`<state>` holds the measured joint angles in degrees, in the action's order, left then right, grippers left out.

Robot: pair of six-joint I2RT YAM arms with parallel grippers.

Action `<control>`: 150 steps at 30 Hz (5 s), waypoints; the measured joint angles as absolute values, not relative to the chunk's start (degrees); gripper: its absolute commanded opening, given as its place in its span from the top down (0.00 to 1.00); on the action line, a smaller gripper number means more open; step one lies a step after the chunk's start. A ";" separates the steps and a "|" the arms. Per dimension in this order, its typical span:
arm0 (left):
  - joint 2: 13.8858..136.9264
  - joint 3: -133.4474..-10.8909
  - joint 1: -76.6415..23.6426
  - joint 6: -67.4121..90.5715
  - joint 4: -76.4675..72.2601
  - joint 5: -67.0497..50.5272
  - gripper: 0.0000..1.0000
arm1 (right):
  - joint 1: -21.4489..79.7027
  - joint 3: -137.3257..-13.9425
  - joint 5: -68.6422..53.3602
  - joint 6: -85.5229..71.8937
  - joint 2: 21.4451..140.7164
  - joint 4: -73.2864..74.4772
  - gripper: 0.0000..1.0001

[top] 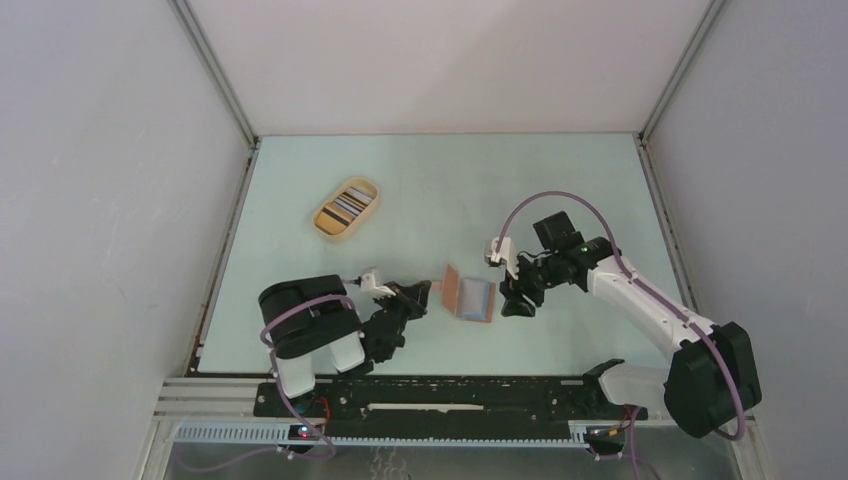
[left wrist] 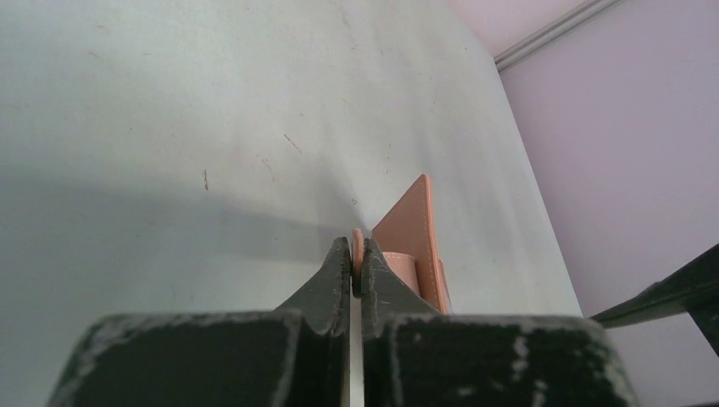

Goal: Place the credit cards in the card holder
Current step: Turn over the card slot in the card holder.

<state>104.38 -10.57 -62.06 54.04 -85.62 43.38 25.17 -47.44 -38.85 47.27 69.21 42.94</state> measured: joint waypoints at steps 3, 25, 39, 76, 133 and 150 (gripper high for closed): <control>104.81 -10.57 -62.06 54.19 -85.65 43.29 1.00 | 25.26 -48.69 -39.07 43.44 71.72 42.04 0.64; 106.89 -10.70 -62.43 50.94 -85.67 40.14 1.00 | 33.50 -57.04 -28.49 31.11 94.04 41.06 0.90; 106.91 -10.74 -62.50 49.56 -85.67 38.30 1.00 | 32.91 -60.49 -33.61 27.97 96.36 41.43 0.86; 97.19 -5.28 -65.10 53.91 -85.60 31.03 0.59 | 34.96 -69.93 -36.91 26.65 107.61 44.21 0.66; 90.04 -23.79 -69.17 46.00 -35.07 37.15 0.89 | 31.22 -71.33 -38.89 26.11 109.65 46.92 0.82; 92.33 -27.35 -66.17 47.03 -29.93 33.74 0.84 | 29.26 -71.33 -36.69 25.26 109.67 46.50 0.77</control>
<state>92.33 -27.35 -66.17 47.03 -29.93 33.74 29.26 -71.33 -36.69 25.26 109.67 46.50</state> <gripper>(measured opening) 0.148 0.219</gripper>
